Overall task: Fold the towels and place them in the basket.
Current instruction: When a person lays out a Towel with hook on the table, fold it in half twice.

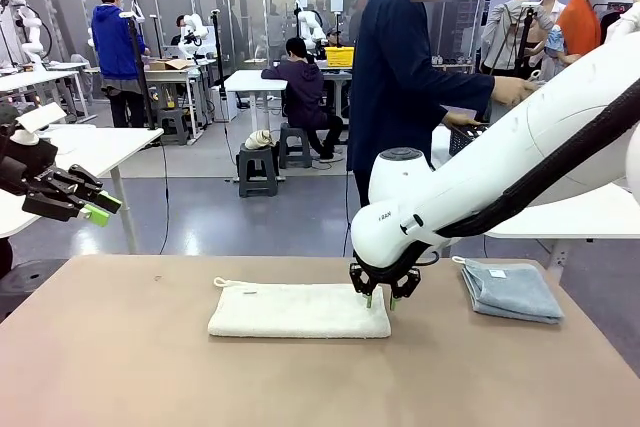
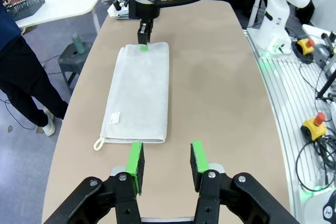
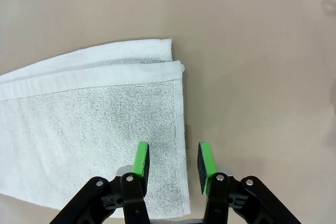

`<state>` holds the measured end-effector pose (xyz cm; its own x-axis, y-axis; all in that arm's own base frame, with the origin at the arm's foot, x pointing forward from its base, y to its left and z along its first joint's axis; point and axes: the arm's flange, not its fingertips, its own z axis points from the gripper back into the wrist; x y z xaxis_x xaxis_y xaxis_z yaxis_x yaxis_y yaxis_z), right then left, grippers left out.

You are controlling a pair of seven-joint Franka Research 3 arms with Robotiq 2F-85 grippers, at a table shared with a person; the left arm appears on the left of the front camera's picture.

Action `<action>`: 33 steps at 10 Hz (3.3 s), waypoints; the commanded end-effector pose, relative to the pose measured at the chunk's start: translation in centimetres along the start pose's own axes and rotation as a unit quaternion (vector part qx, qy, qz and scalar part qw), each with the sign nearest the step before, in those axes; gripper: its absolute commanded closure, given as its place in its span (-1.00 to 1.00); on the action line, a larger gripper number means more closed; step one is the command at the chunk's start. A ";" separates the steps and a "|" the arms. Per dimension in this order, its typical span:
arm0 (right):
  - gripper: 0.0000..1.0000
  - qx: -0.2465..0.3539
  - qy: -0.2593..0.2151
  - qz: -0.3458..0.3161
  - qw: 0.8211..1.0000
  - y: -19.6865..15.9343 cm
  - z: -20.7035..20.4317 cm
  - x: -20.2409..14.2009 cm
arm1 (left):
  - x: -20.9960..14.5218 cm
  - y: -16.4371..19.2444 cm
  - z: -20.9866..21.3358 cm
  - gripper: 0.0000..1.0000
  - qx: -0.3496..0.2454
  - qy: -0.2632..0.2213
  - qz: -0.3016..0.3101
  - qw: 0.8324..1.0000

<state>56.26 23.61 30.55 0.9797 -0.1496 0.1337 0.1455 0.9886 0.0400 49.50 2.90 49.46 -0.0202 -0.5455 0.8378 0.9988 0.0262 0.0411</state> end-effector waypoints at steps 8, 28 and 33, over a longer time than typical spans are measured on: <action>1.00 -0.012 -0.020 -0.005 1.000 0.4 -1.2 0.6 | 0.0 -0.1 0.0 0.05 -0.001 -0.001 -0.003 1.000; 1.00 -0.079 -0.018 0.146 0.986 22.8 9.8 0.9 | 0.0 -0.1 0.0 0.05 -0.001 -0.001 -0.003 1.000; 1.00 -0.099 0.022 0.157 0.982 27.3 7.8 -1.4 | 0.0 -0.1 0.0 0.05 -0.001 -0.001 -0.003 1.000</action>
<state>56.16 50.37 38.08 0.9778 0.1983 0.0679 -0.1832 0.9658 -0.1833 49.50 2.89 49.45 -0.0201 -0.5460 0.8376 0.9988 0.0260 0.0409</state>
